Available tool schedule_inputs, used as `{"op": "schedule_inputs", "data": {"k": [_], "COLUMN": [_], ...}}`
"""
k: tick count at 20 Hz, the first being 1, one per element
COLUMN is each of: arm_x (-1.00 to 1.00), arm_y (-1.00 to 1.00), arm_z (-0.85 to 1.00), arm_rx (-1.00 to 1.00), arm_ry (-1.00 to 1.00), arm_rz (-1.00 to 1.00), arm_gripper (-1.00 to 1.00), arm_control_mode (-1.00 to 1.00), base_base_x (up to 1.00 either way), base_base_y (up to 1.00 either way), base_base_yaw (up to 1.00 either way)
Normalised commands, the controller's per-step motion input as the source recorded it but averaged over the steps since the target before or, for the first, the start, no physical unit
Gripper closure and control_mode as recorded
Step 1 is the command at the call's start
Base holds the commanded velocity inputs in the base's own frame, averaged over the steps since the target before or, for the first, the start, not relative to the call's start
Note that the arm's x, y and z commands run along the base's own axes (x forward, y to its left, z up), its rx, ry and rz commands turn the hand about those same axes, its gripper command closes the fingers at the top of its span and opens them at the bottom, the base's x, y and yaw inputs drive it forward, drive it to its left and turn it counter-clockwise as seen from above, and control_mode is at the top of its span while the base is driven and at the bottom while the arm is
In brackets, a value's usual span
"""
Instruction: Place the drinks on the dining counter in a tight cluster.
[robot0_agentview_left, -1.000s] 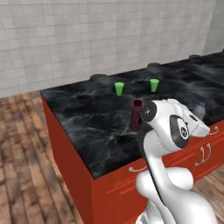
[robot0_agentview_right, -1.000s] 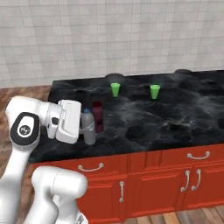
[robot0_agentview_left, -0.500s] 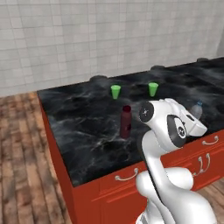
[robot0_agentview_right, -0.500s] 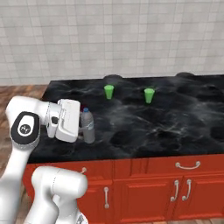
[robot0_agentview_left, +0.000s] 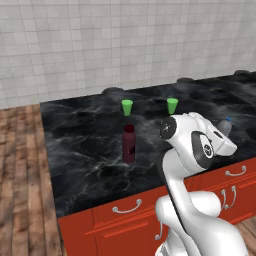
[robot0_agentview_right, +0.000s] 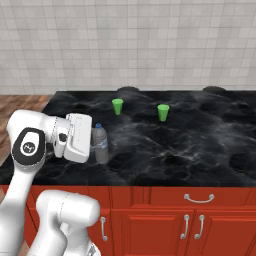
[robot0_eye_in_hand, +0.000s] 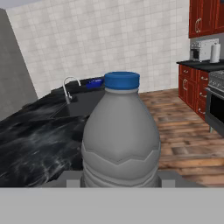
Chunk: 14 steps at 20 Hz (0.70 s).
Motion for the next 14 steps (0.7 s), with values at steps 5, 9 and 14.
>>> {"op": "schedule_inputs", "data": {"k": [5,9,14], "arm_x": [0.0,0.0,0.0], "arm_y": [0.0,0.0,0.0], "arm_z": [0.0,0.0,0.0], "arm_rx": [0.0,0.0,0.0], "arm_ry": [0.0,0.0,0.0], "arm_rz": [0.0,0.0,0.0], "arm_gripper": [1.0,1.0,1.0], "arm_control_mode": [1.0,1.0,1.0], "base_base_x": [0.27,0.36,0.32], "base_base_y": [-0.46,-0.42,-0.45], "base_base_yaw": [0.26,0.26,0.23]}}
